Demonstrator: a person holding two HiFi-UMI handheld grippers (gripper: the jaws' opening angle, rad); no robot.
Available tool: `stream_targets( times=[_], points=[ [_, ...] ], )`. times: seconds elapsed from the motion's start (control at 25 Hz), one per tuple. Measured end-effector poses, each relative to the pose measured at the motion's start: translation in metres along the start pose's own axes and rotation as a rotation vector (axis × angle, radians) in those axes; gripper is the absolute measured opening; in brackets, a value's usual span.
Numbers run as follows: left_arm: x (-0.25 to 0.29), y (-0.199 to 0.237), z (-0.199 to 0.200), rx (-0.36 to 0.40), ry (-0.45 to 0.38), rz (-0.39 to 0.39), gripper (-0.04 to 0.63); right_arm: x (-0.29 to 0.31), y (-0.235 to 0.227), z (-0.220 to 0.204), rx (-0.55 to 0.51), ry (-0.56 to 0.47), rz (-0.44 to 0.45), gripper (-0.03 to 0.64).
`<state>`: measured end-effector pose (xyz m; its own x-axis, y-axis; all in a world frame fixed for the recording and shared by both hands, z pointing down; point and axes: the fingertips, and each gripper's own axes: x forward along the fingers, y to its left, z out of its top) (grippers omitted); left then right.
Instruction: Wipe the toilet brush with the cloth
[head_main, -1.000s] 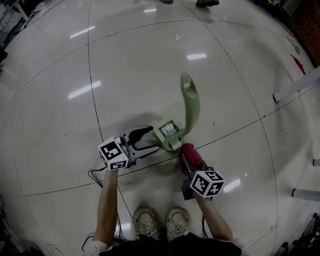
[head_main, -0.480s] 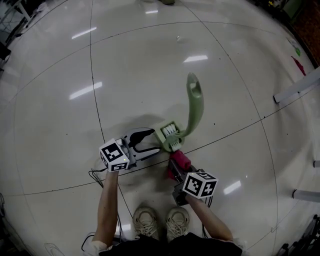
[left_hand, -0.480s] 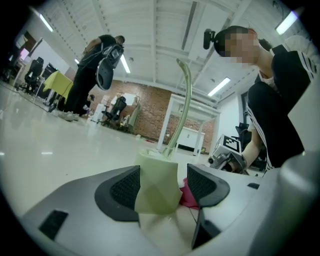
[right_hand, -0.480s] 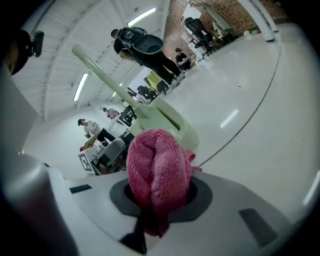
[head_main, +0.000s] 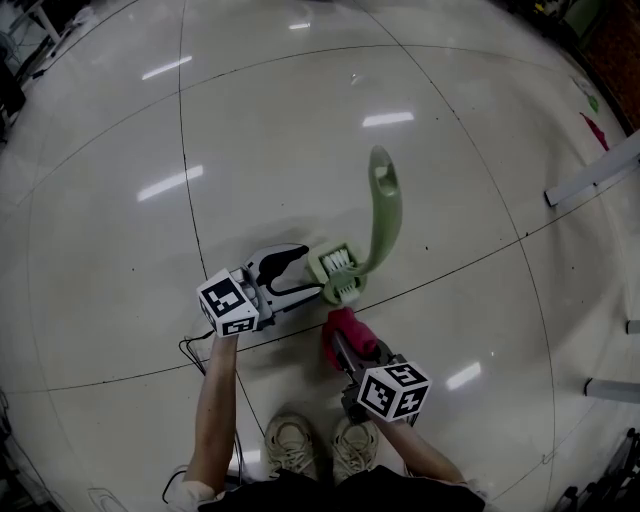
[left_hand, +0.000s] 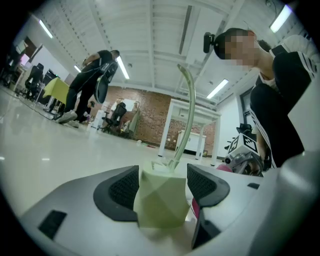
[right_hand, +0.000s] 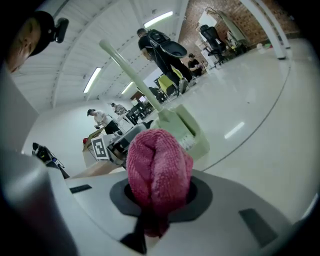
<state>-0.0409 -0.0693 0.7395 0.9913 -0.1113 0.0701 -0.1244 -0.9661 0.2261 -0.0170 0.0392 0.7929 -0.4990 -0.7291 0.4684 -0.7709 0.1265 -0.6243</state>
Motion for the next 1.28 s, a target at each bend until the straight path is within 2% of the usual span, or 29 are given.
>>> stream_targets(
  times=[0.2,0.36,0.52,0.72,0.88,1.08,1.28],
  points=[
    [0.009,0.002,-0.002,-0.030,0.008,-0.050,0.288,0.004,0.002,0.044,-0.181,-0.100,-0.040,0.069],
    [0.011,0.005,-0.002,-0.042,0.009,-0.076,0.288,0.013,-0.012,0.067,-0.208,-0.113,-0.075,0.069],
    [0.012,0.009,-0.001,-0.039,0.013,-0.088,0.290,0.016,-0.017,0.072,-0.229,-0.094,-0.090,0.069],
    [0.012,0.009,0.000,-0.035,0.024,-0.097,0.290,0.018,-0.017,0.069,-0.328,-0.076,-0.119,0.069],
    [0.009,-0.004,-0.004,-0.024,0.047,-0.112,0.288,0.010,-0.029,0.077,-0.420,-0.085,-0.179,0.069],
    [0.011,-0.038,-0.011,-0.030,0.074,-0.189,0.288,0.000,-0.063,0.096,-0.510,-0.115,-0.296,0.069],
    [0.020,-0.064,-0.017,-0.040,0.067,-0.230,0.288,-0.015,-0.081,0.110,-0.521,-0.156,-0.362,0.069]
  ],
)
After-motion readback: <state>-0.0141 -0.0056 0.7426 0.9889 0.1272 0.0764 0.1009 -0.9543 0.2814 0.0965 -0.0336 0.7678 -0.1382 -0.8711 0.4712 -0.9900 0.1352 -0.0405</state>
